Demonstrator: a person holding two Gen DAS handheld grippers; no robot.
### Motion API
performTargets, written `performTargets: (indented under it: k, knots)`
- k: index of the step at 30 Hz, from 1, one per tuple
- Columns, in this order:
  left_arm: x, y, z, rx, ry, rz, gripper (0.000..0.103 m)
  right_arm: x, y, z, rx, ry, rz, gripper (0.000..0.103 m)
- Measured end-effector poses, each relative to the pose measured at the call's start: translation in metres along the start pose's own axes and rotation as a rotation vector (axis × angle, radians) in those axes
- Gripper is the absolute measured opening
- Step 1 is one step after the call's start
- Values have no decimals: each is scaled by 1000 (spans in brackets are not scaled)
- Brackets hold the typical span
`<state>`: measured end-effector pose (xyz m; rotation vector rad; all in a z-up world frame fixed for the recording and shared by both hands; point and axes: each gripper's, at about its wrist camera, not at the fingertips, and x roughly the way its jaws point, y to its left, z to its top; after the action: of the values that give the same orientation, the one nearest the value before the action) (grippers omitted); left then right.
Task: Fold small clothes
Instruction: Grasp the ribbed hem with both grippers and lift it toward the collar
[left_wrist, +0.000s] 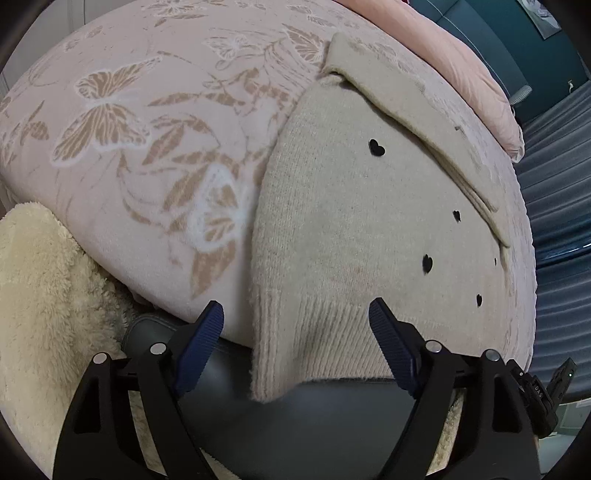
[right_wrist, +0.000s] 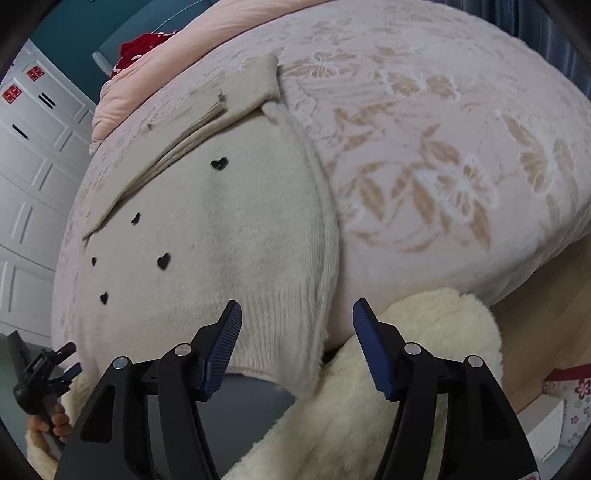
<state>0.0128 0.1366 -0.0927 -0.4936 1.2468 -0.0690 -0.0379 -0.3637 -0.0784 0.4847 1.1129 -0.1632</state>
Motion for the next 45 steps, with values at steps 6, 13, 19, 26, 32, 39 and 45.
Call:
performTargets:
  k: [6,13,19,26,32,39,45]
  knots:
    - [19,4,-4,-32,45,14,83,34,-6,7,55,107,47,62]
    - [31,-6,-8,-6,67,47,79,52,27,-3,-57,166,80,34]
    - [-4,-6,2,7,57,-77,7,12,37,7,-67,90,229,10]
    - [-92,-8,-6,82,7,-176,6,-64,33,17,-177,74,322,9]
    - [-131,11,-70,134,139,-155,6,-87,16,-47,-258,267,304,9]
    - [-170,-10,-49,152,65,-176,6,-131,13,-33,-185,166,430,9]
    - [-118,-83,80,283,-177,-154,8,-76,29,101,-28,-98,532,11]
